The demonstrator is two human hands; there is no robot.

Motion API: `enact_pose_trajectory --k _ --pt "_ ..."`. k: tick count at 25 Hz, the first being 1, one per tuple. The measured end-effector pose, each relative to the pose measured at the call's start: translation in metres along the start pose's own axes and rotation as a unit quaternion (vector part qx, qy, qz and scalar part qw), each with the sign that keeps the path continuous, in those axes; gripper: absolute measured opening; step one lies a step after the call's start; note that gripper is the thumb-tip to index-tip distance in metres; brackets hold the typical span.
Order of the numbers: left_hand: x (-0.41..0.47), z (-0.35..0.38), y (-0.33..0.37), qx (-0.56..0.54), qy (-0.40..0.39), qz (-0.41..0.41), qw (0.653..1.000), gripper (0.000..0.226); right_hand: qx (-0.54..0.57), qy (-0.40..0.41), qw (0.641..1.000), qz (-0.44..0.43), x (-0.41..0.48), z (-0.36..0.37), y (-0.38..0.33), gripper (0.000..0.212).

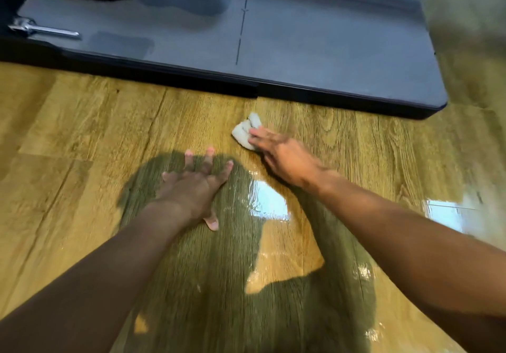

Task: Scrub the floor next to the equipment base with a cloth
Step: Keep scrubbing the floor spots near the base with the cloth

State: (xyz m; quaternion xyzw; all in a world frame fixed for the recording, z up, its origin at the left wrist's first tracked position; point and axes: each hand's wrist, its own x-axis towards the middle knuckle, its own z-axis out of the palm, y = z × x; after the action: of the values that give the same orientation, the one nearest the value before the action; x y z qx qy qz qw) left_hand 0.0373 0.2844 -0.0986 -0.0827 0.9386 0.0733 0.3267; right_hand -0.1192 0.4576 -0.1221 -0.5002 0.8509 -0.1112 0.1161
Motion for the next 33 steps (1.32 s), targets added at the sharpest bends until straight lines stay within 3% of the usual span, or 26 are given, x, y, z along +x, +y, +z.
enact_pose_trajectory --k 4,6,11,12,15,17,18,23,25,27,29,31,33 --pt "-0.002 0.0 -0.001 0.0 0.001 0.005 1.0 0.132 -0.015 0.018 0.994 0.109 0.049 -0.028 0.011 0.046" --pt "-0.007 0.0 -0.006 0.011 0.015 0.011 1.0 0.13 0.014 0.026 0.993 0.115 0.032 -0.016 -0.012 0.051" --pt "-0.026 0.014 -0.039 0.021 0.013 -0.038 0.999 0.133 0.014 0.022 0.989 -0.144 -0.073 0.017 -0.057 0.039" --pt "-0.027 0.012 -0.04 0.018 0.006 -0.043 0.999 0.133 0.008 0.01 0.99 -0.139 -0.065 0.014 -0.051 0.038" --pt "-0.03 0.006 -0.035 0.023 -0.006 -0.04 0.999 0.132 0.021 -0.013 1.0 0.014 -0.029 0.007 -0.044 0.046" --pt "-0.032 0.004 -0.036 0.023 -0.005 -0.04 0.999 0.13 0.025 -0.001 0.997 0.066 -0.036 0.015 -0.055 0.054" --pt "-0.033 0.004 -0.036 0.023 -0.005 -0.041 0.999 0.13 0.019 -0.001 0.999 0.051 -0.052 0.021 -0.067 0.053" --pt "-0.036 0.0 -0.031 0.025 -0.01 -0.04 0.999 0.128 -0.023 -0.046 0.978 -0.203 -0.127 0.038 -0.103 0.05" --pt "-0.037 0.001 -0.03 0.023 -0.009 -0.035 0.999 0.128 -0.012 -0.054 0.99 -0.134 -0.102 0.025 -0.097 0.045" --pt "-0.038 0.0 -0.031 0.012 -0.013 -0.039 0.999 0.129 0.011 -0.006 0.999 -0.051 -0.078 0.022 -0.09 0.045" --pt "-0.038 -0.002 -0.031 0.007 -0.018 -0.043 0.999 0.129 0.002 0.009 1.0 -0.024 -0.083 0.028 -0.098 0.052" --pt "-0.038 -0.002 -0.03 0.008 -0.017 -0.037 0.999 0.129 -0.008 0.024 0.996 -0.09 -0.121 0.042 -0.114 0.049" --pt "-0.038 -0.002 -0.03 0.012 -0.014 -0.031 0.999 0.129 -0.014 -0.003 0.976 -0.216 -0.16 0.047 -0.13 0.04"
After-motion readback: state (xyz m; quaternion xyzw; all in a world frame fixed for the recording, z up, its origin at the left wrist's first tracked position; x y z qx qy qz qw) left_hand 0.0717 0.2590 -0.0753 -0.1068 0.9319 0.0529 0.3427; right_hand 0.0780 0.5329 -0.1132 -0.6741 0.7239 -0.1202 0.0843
